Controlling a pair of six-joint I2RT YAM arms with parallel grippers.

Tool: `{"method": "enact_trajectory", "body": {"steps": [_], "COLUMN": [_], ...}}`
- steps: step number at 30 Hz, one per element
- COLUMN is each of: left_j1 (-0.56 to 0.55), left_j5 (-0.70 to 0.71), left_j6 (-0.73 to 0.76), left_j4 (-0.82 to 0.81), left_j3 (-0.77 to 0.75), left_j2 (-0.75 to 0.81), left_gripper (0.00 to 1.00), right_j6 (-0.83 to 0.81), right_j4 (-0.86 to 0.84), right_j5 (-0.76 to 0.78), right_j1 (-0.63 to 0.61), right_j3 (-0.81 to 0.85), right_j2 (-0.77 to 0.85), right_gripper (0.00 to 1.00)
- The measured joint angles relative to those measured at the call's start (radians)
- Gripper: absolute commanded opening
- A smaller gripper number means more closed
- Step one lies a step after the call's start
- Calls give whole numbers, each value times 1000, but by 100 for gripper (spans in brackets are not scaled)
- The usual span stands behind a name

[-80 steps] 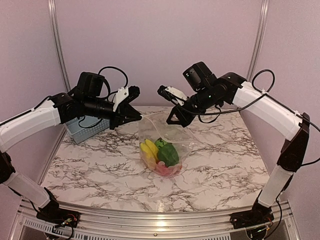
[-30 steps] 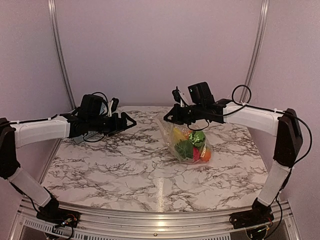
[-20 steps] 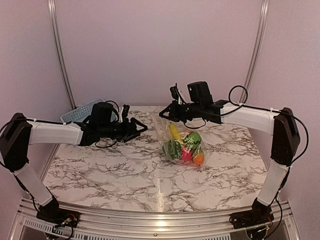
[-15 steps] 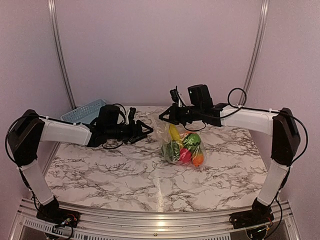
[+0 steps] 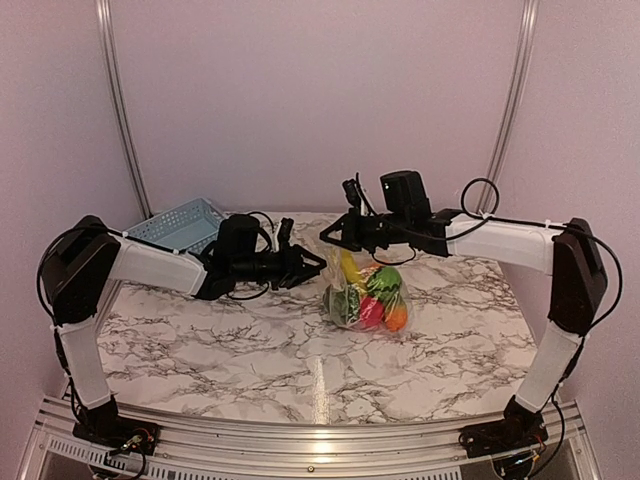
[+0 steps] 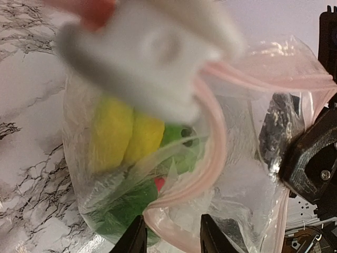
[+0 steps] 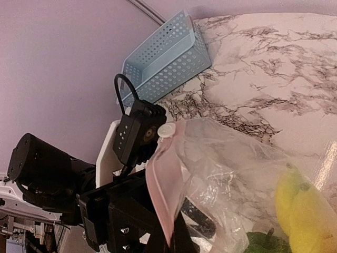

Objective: Open the zip-top bag and remove the fake food

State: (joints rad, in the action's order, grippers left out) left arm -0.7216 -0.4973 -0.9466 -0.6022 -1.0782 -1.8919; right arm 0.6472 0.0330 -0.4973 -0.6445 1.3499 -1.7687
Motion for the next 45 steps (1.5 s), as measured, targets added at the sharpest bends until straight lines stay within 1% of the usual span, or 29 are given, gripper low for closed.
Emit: {"method": "enact_trajectory", "body": {"steps": [6, 8, 10, 13, 15, 18, 23, 26, 32, 38, 43, 45], "left_j1": [0, 0, 0, 0, 0, 0, 0, 3, 19, 57, 53, 53], "left_j5": [9, 13, 14, 13, 12, 12, 19, 31, 100, 219, 243, 236], "left_j6": [-4, -8, -13, -19, -24, -29, -5, 38, 164, 254, 310, 330], "left_j4": [10, 9, 9, 9, 9, 10, 39, 120, 367, 610, 660, 664], "left_j3": [-49, -50, -51, -63, -73, -77, -83, -83, -85, -85, -88, -92], "left_j2": [-18, -19, -26, -50, -68, -73, -60, -19, 91, 83, 59, 56], "left_gripper": [42, 47, 47, 36, 26, 13, 0, 0, 0, 0, 0, 6], "right_j6": [1, 3, 4, 8, 11, 15, 16, 14, 7, 2, -9, -11], "right_j4": [-6, -8, -10, -21, -29, -39, -43, -43, -43, -38, -16, -18], "right_j5": [-8, -11, -15, -19, -21, -22, -22, -21, -14, -13, -20, -23], "right_j1": [16, 27, 35, 39, 39, 39, 39, 39, 47, 50, 36, 28], "right_j3": [-31, -37, -44, -52, -58, -66, -69, -69, -81, -105, -119, -118], "right_j2": [26, 30, 34, 35, 35, 35, 35, 35, 36, 39, 39, 39], "right_gripper": [0, 0, 0, 0, 0, 0, 0, 0, 0, 0, 0, 0]}}
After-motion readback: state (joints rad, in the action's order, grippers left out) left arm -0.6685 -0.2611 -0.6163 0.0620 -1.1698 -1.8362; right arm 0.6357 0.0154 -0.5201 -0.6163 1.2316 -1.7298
